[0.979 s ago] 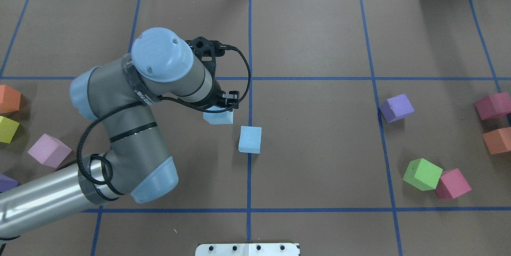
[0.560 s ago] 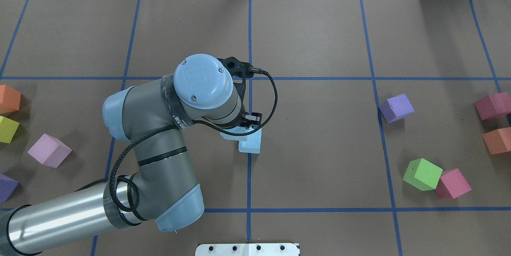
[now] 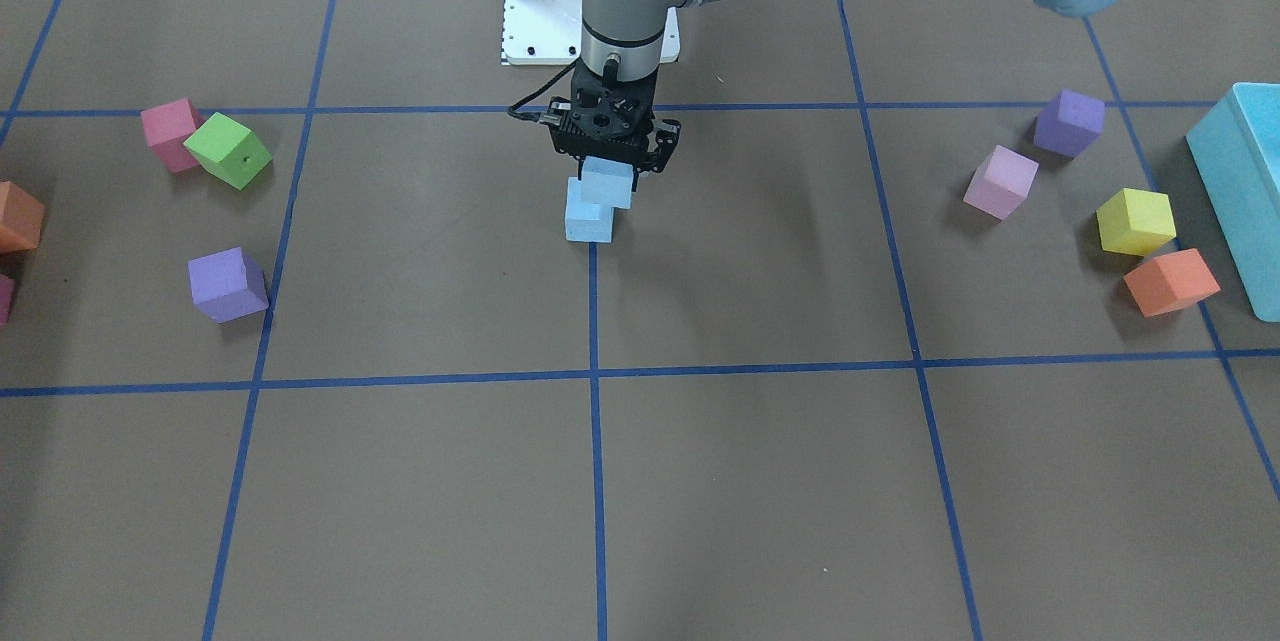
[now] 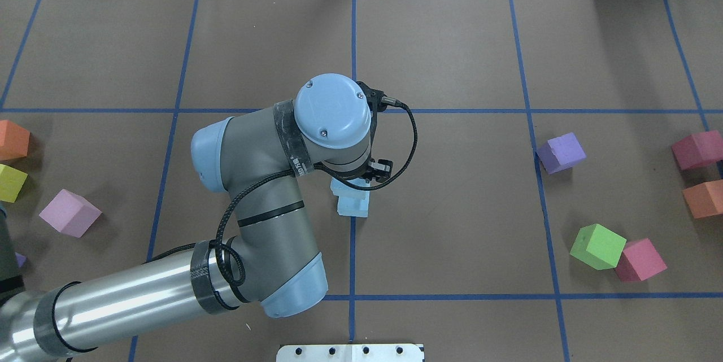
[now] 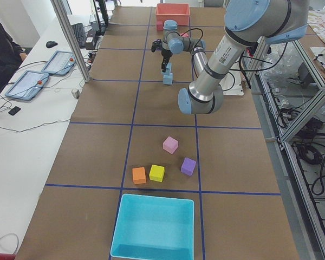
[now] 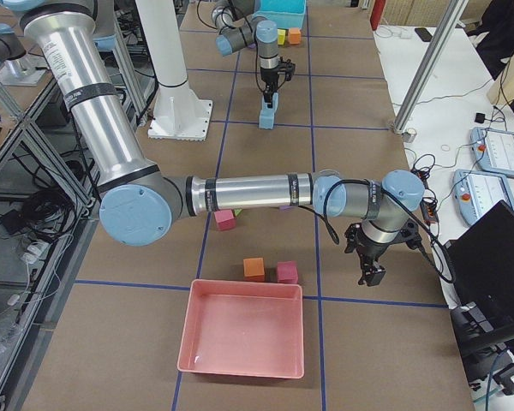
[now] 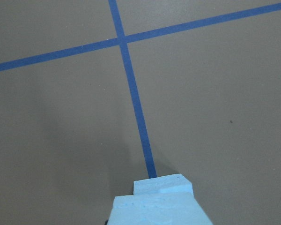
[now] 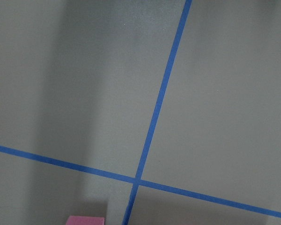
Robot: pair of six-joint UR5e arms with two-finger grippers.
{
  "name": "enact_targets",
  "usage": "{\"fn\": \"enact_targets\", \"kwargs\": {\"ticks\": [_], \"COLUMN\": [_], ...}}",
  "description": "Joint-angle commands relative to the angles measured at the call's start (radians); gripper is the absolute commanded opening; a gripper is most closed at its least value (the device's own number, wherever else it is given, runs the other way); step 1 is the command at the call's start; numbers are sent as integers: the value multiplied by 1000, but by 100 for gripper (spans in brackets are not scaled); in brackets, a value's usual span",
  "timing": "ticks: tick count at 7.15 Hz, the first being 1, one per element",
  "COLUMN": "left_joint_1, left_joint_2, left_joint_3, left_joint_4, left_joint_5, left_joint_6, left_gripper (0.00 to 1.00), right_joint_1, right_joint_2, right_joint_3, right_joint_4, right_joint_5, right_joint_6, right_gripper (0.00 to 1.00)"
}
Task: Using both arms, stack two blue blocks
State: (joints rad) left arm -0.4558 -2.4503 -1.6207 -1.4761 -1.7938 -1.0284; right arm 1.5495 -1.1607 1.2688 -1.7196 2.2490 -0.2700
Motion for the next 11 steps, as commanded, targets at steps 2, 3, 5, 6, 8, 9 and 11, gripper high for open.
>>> {"fn": "enact_targets", "kwargs": {"ticks": [2, 3, 5, 6, 8, 9, 11], "left_joint_1": [0, 0, 0, 0, 0, 2, 8], "left_joint_2": [0, -3, 1, 1, -1, -1, -1], "left_joint_3": [31, 35, 39, 47, 47, 45, 42], "left_joint_4": [-1, -3, -6, -7, -9, -9, -6], "left_joint_5": [-3, -3, -3, -3, -4, -4, -6], "left_joint_6": [-7, -15, -16, -21, -28, -42, -45], "left_gripper": [63, 63, 63, 63, 63, 63, 63], "right_joint_1": [0, 0, 0, 0, 0, 0, 0], "right_joint_2": [1, -1, -5, -5, -4, -4, -5], "right_joint_3": [-9, -9, -20, -20, -19, -20, -20], "right_joint_4": [0, 0, 2, 2, 2, 2, 2], "right_joint_5": [0, 0, 0, 0, 0, 0, 0], "right_joint_6": [3, 11, 9, 9, 11, 11, 9], "right_gripper": [100, 100, 100, 100, 100, 100, 100]}}
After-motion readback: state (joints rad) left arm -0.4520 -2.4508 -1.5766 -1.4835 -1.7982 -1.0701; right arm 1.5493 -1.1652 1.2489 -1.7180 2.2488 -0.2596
